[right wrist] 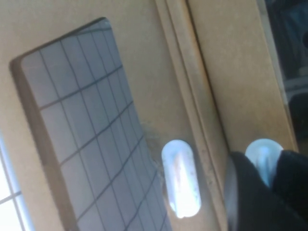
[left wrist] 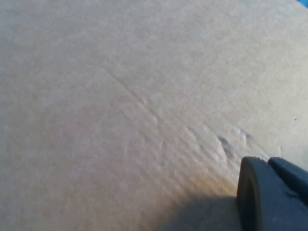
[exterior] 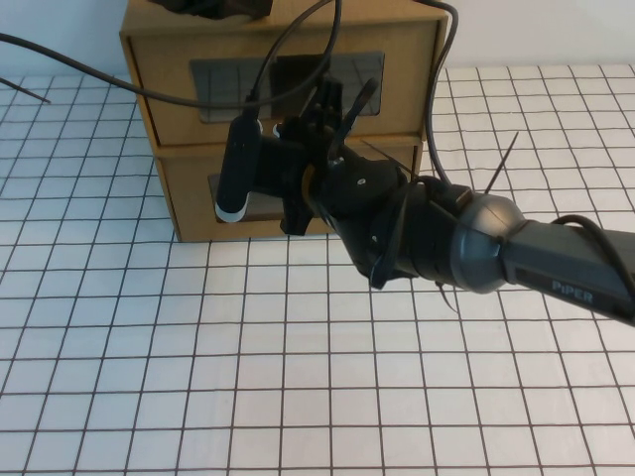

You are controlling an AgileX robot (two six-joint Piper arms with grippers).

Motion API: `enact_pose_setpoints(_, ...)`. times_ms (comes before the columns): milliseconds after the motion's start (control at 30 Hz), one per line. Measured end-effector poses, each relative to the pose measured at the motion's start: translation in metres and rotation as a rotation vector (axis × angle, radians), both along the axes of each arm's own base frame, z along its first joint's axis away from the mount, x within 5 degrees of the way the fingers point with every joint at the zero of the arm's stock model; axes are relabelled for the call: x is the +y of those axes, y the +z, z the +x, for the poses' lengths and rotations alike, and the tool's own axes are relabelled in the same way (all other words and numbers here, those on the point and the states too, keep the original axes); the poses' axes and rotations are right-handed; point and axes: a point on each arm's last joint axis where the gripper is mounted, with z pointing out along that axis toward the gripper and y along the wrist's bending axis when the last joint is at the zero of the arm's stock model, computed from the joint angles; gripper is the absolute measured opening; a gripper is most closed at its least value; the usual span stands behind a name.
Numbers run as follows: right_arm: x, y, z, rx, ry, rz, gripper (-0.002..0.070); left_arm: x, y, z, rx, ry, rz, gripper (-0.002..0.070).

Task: Open the shoe box
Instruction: 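Pull the top drawer of the cardboard box fully open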

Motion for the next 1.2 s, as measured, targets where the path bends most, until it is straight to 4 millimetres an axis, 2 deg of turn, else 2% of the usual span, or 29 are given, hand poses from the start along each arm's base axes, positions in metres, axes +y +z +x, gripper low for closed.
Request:
enact_pose_setpoints(267,0.001,0.001,0.006,-0.017,-0.029,0.004,0.0118,0.000,0.000,0.000,0.000,0.000,0.000,-0.0002)
enact_pose_setpoints(500,0.001,0.003,0.006,-0.024,-0.032,-0.001,0.0025,0.000,0.000,0.000,0.000,0.000,0.000,-0.0002)
enact_pose_setpoints(767,0.001,0.004,0.005,-0.043,-0.013,-0.070,0.0013,0.000,0.000,-0.001,0.030,0.015,-0.015,-0.0002)
enact_pose_setpoints(967,-0.012,0.009,-0.009,0.009,-0.003,-0.048,0.0011,-0.002,0.000,-0.004,0.071,0.006,-0.033,-0.0002)
enact_pose_setpoints(1200,-0.023,0.017,-0.043,0.039,0.022,-0.054,0.0010,-0.003,-0.002,-0.006,0.112,-0.005,-0.036,-0.0002)
